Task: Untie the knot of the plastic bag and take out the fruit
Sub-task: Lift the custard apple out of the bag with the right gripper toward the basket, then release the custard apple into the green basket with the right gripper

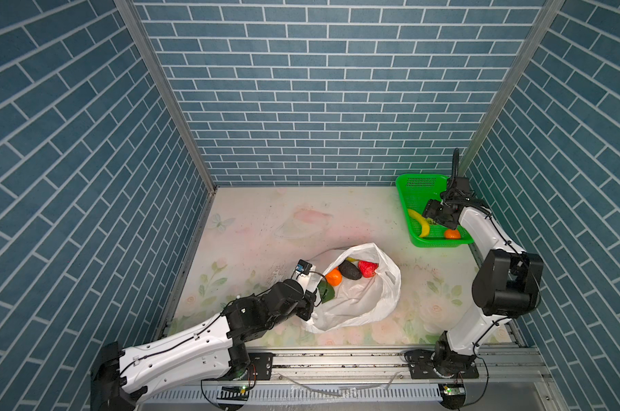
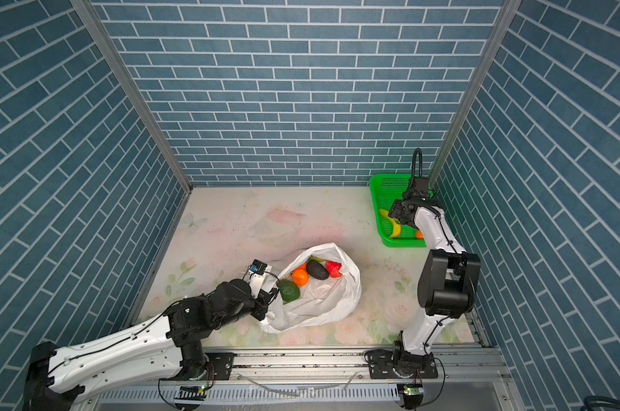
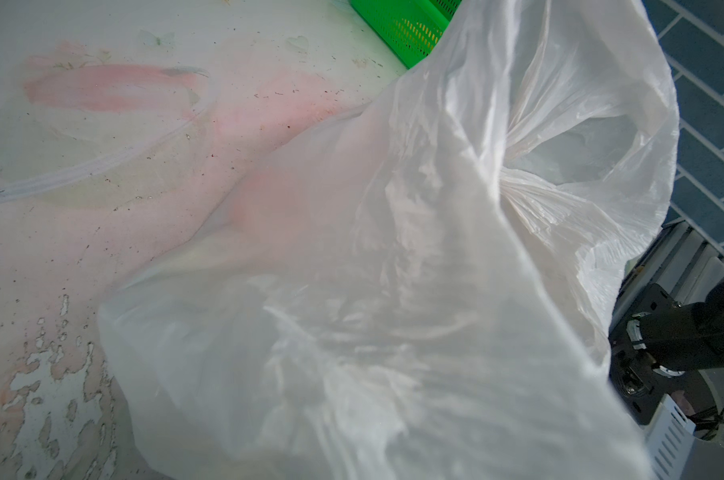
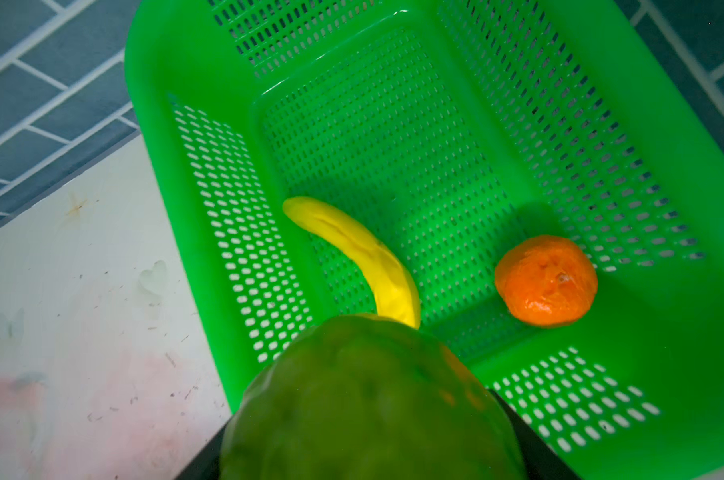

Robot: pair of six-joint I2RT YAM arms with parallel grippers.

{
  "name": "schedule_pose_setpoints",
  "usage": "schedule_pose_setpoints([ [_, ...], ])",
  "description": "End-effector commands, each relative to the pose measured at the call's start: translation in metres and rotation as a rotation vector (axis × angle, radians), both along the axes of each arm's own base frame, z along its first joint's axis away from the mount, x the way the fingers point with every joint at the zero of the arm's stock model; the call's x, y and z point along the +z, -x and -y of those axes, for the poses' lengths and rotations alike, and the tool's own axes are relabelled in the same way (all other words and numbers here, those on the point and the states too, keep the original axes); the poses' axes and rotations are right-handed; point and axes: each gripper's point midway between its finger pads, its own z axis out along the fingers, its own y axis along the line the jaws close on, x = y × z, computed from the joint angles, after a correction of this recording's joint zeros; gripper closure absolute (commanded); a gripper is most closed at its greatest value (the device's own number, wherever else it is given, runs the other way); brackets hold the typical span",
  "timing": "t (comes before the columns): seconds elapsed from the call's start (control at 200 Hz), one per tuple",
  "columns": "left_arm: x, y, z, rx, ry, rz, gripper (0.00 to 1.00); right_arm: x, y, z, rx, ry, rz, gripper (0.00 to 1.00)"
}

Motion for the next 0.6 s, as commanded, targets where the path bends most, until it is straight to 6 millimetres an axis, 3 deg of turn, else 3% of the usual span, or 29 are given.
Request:
schedule_pose_setpoints([
  [0.0,0.002,0.001,0.002,-0.014,0.01,0.022,1.0,0.012,-0.015,0.007,0.034,0.028,0.035,0.56],
  [0.24,0.005,0.0,0.005,-0.023,0.021,0.034,1.0,-0.01,-0.014,0.01,0.036,0.025,-0.032,0.24],
  [0.595,0.008,0.001,0.005,-0.031,0.024,0.04,1.0,-0.011,0.0,0.01,0.031,0.028,-0.045,0.12],
])
